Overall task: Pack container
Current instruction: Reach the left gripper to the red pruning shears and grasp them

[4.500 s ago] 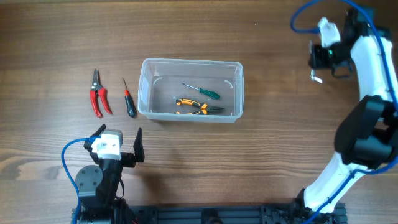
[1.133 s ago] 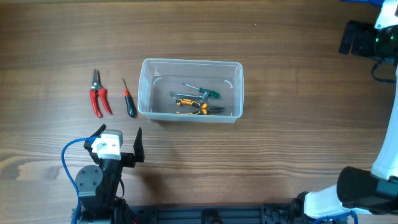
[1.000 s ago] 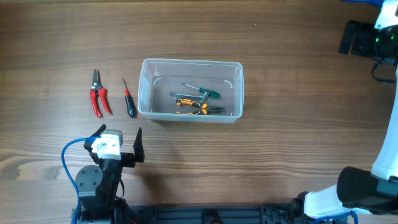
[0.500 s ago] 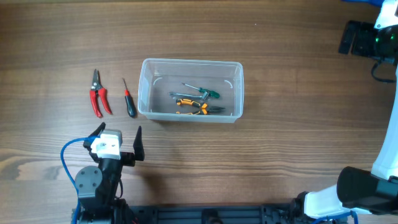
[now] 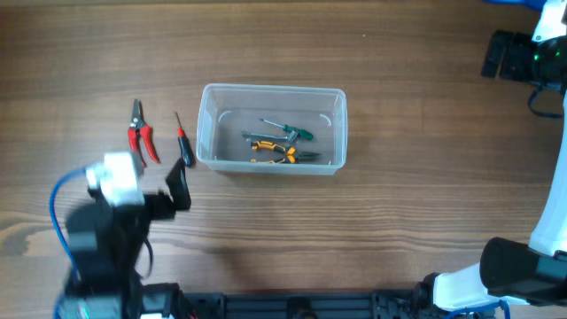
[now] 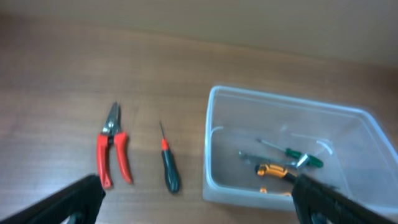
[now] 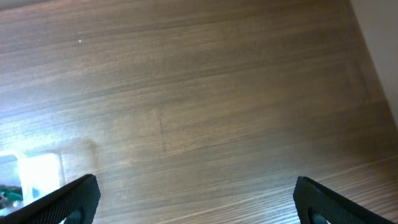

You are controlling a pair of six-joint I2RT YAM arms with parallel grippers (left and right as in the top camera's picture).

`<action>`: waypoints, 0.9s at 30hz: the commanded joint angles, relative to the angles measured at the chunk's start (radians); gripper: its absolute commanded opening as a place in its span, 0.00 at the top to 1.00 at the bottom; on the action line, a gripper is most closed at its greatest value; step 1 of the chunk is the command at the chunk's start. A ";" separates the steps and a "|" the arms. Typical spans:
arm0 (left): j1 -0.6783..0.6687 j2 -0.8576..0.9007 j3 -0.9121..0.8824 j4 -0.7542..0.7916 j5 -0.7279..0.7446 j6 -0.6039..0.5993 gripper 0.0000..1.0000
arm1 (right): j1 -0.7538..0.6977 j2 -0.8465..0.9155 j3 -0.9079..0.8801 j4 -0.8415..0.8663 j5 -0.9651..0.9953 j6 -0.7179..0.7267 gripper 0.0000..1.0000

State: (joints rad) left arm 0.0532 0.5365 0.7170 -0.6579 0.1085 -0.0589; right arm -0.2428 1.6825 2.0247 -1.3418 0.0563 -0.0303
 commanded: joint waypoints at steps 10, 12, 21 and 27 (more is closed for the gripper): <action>-0.005 0.668 0.492 -0.328 0.116 -0.029 0.00 | 0.002 0.003 -0.004 0.002 -0.008 0.007 0.00; -0.005 0.695 0.492 -0.327 0.093 -0.024 0.00 | 0.002 0.003 -0.004 0.002 -0.008 0.006 0.00; 0.009 0.855 0.492 -0.354 -0.226 -0.028 0.44 | 0.002 0.003 -0.004 0.002 -0.008 0.006 0.00; 0.091 1.039 0.492 -0.352 -0.225 -0.054 0.43 | 0.002 0.003 -0.004 0.002 -0.008 0.007 0.00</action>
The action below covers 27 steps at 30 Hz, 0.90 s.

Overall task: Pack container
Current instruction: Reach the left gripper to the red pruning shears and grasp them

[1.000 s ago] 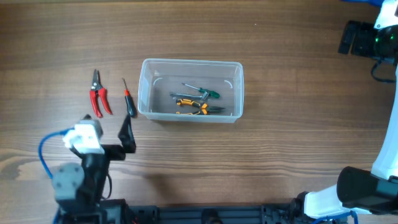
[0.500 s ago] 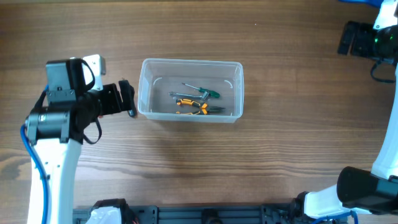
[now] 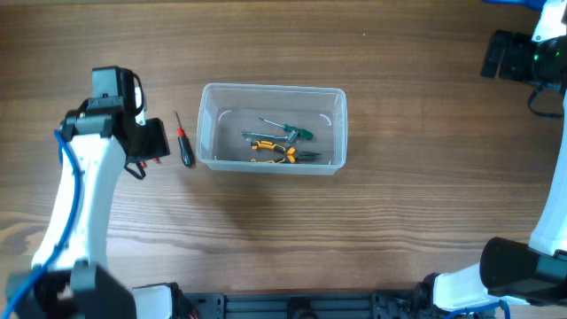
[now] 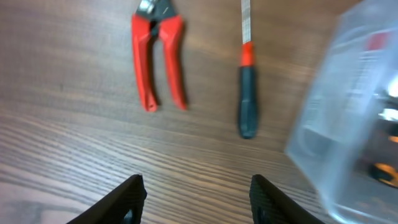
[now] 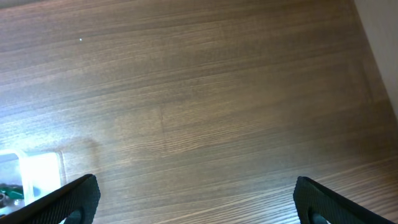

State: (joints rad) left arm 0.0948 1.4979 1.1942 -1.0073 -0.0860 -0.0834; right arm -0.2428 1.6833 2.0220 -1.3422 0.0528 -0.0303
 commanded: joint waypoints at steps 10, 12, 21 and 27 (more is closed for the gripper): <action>0.273 0.178 0.015 0.061 0.201 -0.033 0.41 | 0.002 0.003 -0.001 0.002 -0.005 0.007 0.00; 0.301 0.178 0.015 0.074 0.201 -0.029 0.37 | 0.002 0.003 -0.001 0.002 -0.005 0.007 0.00; 0.317 0.193 0.015 0.222 0.178 0.027 0.42 | 0.002 0.003 -0.001 0.002 -0.005 0.007 0.00; 0.317 0.279 0.015 0.275 0.138 0.050 0.44 | 0.002 0.003 -0.001 0.002 -0.005 0.006 0.00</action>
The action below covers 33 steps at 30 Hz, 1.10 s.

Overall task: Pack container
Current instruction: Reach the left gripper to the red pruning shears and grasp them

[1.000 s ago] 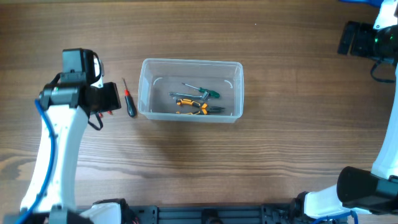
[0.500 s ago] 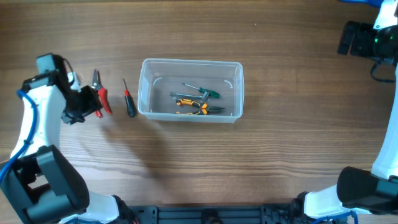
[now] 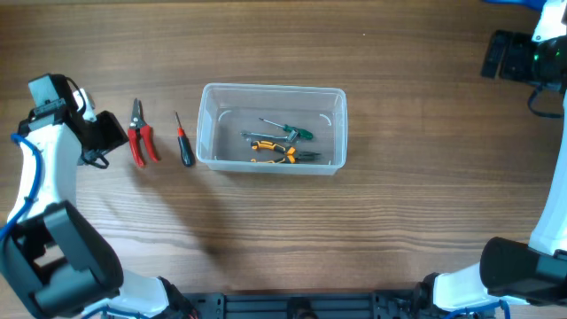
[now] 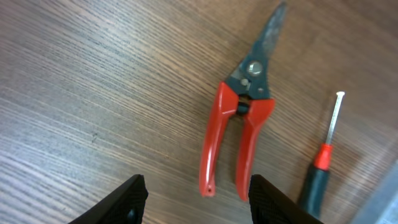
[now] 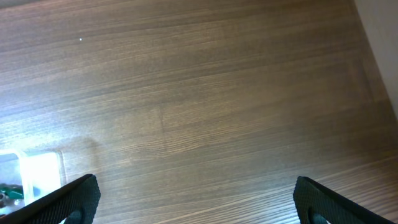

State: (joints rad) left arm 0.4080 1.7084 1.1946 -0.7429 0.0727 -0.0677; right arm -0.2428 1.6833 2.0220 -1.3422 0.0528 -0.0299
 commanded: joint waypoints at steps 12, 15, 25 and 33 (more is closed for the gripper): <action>0.002 0.178 0.015 0.101 0.028 0.091 0.36 | 0.002 0.003 -0.001 0.002 -0.005 0.006 0.00; 0.001 0.185 0.015 0.109 0.051 0.106 0.33 | 0.002 0.003 -0.001 0.003 -0.005 0.006 0.00; -0.047 0.251 0.015 0.107 0.058 0.117 0.34 | 0.002 0.003 -0.001 0.003 -0.005 0.007 0.00; -0.067 0.308 0.015 0.091 0.058 0.116 0.53 | 0.002 0.003 -0.001 0.002 -0.005 0.006 0.00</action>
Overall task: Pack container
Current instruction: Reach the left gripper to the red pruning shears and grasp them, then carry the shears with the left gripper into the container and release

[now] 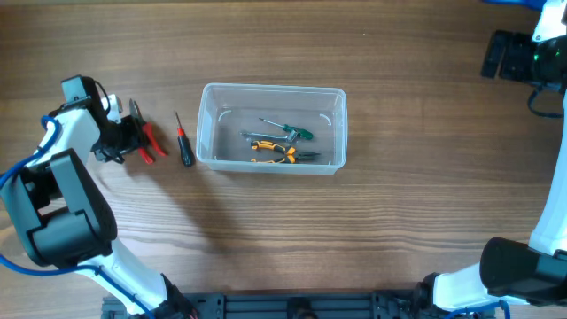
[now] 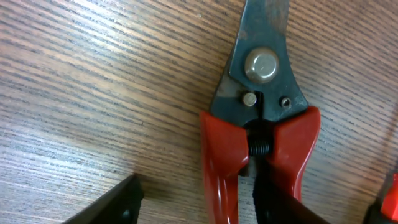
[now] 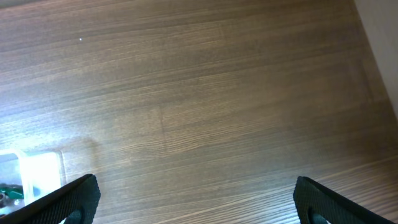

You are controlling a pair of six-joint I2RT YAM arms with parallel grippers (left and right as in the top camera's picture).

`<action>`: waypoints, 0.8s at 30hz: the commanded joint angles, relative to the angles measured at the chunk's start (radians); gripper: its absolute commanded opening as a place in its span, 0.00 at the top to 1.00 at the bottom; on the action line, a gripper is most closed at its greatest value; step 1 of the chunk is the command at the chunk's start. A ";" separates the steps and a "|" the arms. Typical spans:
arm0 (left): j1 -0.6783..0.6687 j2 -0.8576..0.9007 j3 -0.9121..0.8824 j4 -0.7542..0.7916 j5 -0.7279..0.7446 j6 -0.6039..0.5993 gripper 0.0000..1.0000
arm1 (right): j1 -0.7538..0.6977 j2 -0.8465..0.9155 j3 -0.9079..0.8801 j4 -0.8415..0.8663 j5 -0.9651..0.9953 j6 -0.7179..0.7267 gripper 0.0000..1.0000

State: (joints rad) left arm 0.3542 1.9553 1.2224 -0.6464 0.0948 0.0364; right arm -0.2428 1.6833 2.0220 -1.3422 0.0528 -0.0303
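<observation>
The clear plastic container [image 1: 272, 92] stands mid-table; a green screwdriver [image 1: 289, 131] and yellow-handled pliers [image 1: 274, 151] lie inside it. Red-handled pliers [image 2: 258, 124] lie to its left, with a red-and-black screwdriver [image 1: 182, 142] between them and the container. My left gripper [image 2: 199, 208] is open, low over the red pliers. One finger [image 2: 118, 202] is on the bare wood left of the handles and the other is by the spring between them, so the jaws straddle the left handle. My right gripper [image 3: 196, 205] is open over bare table, far to the right.
Wood-grain table [image 1: 416, 213] all round. The right arm [image 1: 509, 53] sits at the back right corner. A corner of the container [image 3: 28, 171] shows at the left edge of the right wrist view.
My left gripper has moved right and down onto the red pliers, which now fill its view, its jaws straddling the left handle. The right arm has not moved.
My left gripper was open at the front left, facing pliers, screwdriver and container. Then it hung above the two loose tools, then further left of the pliers. Now it is down on the pliers. The right arm stayed still with nothing in its jaws.
</observation>
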 commanded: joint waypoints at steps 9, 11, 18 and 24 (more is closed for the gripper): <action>-0.013 0.056 0.005 -0.042 0.035 0.008 0.96 | 0.002 0.003 -0.001 0.003 -0.005 0.007 0.00; -0.013 0.052 0.040 -0.064 0.023 0.008 0.96 | 0.002 0.003 -0.001 0.002 -0.005 0.007 0.00; -0.013 0.006 0.367 -0.257 -0.021 0.009 0.96 | 0.002 0.003 -0.001 0.002 -0.005 0.007 0.00; -0.032 -0.060 0.590 -0.342 0.034 0.014 0.96 | 0.002 0.003 -0.001 0.002 -0.005 0.007 0.00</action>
State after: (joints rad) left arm 0.3447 1.9751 1.7233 -0.9737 0.0769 0.0441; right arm -0.2428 1.6833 2.0220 -1.3418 0.0528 -0.0303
